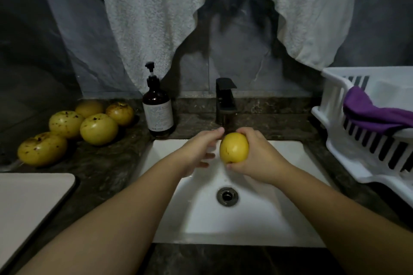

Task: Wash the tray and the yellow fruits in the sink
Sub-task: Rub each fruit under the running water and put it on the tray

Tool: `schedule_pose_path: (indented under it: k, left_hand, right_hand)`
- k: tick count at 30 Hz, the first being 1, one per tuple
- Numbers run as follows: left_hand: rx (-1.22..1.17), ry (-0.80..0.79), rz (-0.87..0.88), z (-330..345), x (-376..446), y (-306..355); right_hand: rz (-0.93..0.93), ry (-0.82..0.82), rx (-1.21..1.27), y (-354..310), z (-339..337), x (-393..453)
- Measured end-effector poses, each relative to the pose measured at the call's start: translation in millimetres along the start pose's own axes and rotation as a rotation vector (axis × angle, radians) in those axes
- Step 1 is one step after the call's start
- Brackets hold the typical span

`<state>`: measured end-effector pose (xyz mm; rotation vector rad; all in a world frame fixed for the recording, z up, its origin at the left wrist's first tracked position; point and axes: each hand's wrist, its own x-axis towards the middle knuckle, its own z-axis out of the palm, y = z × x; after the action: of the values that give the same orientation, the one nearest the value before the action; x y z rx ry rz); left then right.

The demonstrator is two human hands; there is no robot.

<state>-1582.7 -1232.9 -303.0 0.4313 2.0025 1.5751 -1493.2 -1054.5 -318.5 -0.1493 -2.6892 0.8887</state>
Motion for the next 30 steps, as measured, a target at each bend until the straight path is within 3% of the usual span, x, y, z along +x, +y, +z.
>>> schedule_pose_path:
  k: [2,6,9,13,20,25,30]
  left_hand:
    - [0.040,0.072,0.014,-8.1,-2.2,4.6]
    - [0.250,0.126,0.070,-18.7,-12.6,6.8]
    - [0.337,0.147,0.135,-26.7,-24.1,1.5]
    - [0.338,0.167,0.153,-32.9,-35.9,-9.5]
    - [0.259,0.108,-0.034,-33.2,-48.3,-9.5]
    - [-0.032,-0.071,-0.166,-38.2,-63.9,0.1]
    - [-0.261,0.102,-0.096,-52.6,-65.3,6.6]
  right_hand:
    - [0.031,0.050,0.057,-2.2,-0.2,-0.9]
    - [0.077,-0.061,0.018,-5.0,5.5,-5.0]
    - [0.066,0.035,0.115,-7.8,4.7,-2.4]
    - [0.077,-0.131,-0.030,-6.9,12.2,-9.6]
    - [0.068,-0.210,-0.078,-22.4,25.9,-11.1]
    - [-0.087,-0.127,-0.055,-64.4,23.9,8.8]
    - [-0.158,-0.228,-0.053,-105.5,22.3,31.9]
